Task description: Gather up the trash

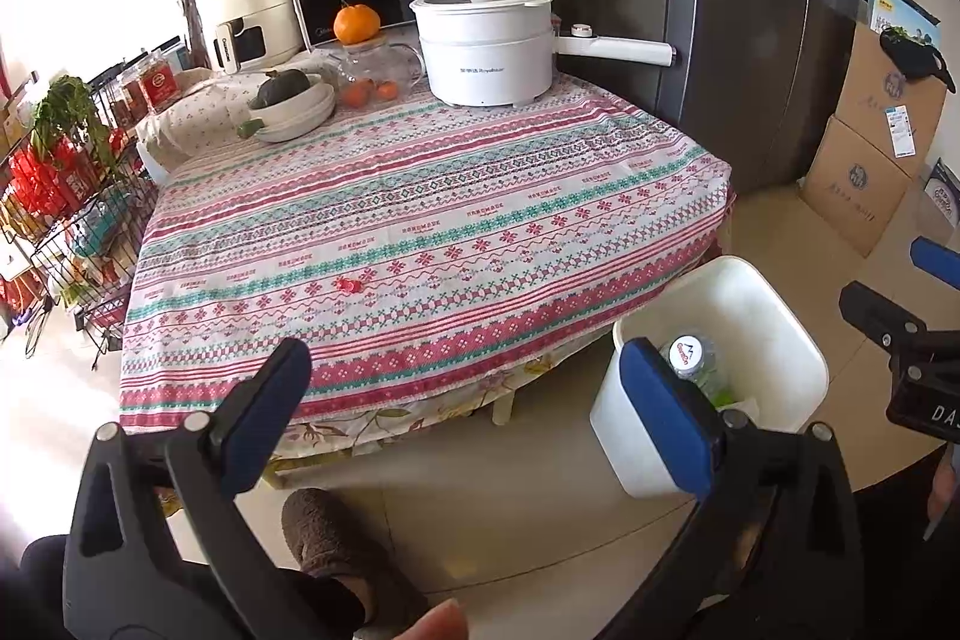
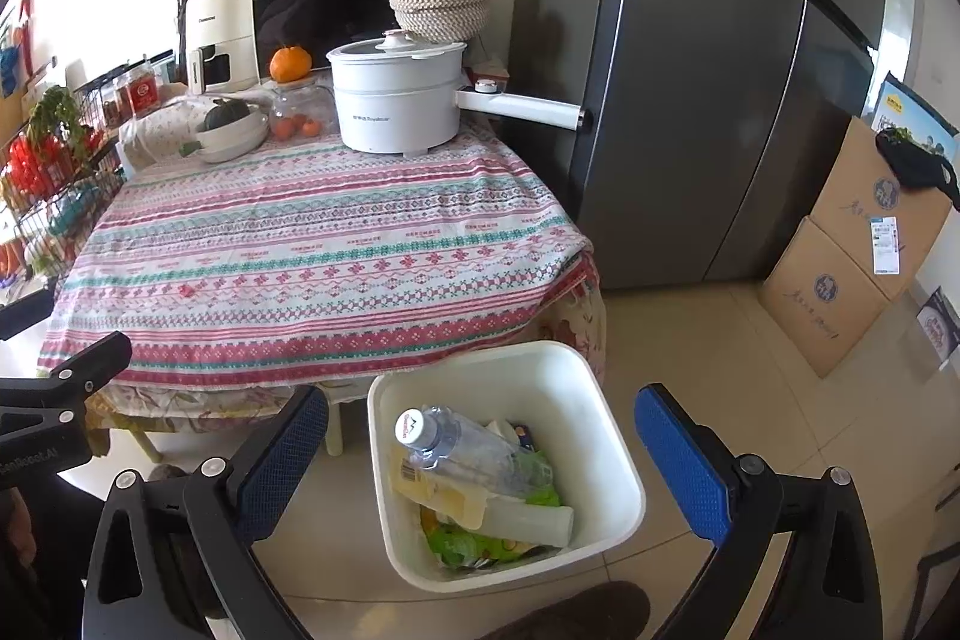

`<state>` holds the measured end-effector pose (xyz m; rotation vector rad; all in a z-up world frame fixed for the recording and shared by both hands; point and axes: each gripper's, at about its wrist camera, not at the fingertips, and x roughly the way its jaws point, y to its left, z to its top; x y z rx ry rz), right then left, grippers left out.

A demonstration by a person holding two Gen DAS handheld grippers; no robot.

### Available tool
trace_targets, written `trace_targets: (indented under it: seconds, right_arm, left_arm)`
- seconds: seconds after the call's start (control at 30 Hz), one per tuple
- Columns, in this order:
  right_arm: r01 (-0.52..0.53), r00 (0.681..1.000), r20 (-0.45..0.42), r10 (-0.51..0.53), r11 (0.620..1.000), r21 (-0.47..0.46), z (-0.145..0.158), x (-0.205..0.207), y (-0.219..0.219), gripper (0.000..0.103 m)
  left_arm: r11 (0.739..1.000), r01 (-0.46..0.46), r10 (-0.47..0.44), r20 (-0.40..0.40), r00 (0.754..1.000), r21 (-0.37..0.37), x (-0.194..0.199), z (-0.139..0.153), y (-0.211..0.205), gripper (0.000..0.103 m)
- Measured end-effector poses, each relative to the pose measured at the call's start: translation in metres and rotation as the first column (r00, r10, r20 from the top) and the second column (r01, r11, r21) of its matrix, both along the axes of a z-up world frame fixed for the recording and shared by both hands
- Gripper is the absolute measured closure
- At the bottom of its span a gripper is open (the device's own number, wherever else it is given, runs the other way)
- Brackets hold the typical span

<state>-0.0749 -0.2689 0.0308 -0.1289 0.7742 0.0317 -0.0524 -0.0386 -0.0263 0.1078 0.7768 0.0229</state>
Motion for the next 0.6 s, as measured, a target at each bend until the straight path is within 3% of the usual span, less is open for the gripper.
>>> trace_targets:
  seconds: [0.6]
  right_arm:
    - [0.004, 1.000, -0.010, -0.004, 1.000, -0.016, -0.0025, 0.0005, 0.0011, 0.000]
  left_arm:
    - [1.000, -0.011, 0.011, -0.016, 1.000, 0.013, 0.0009, -0.0026, -0.0001, 0.001]
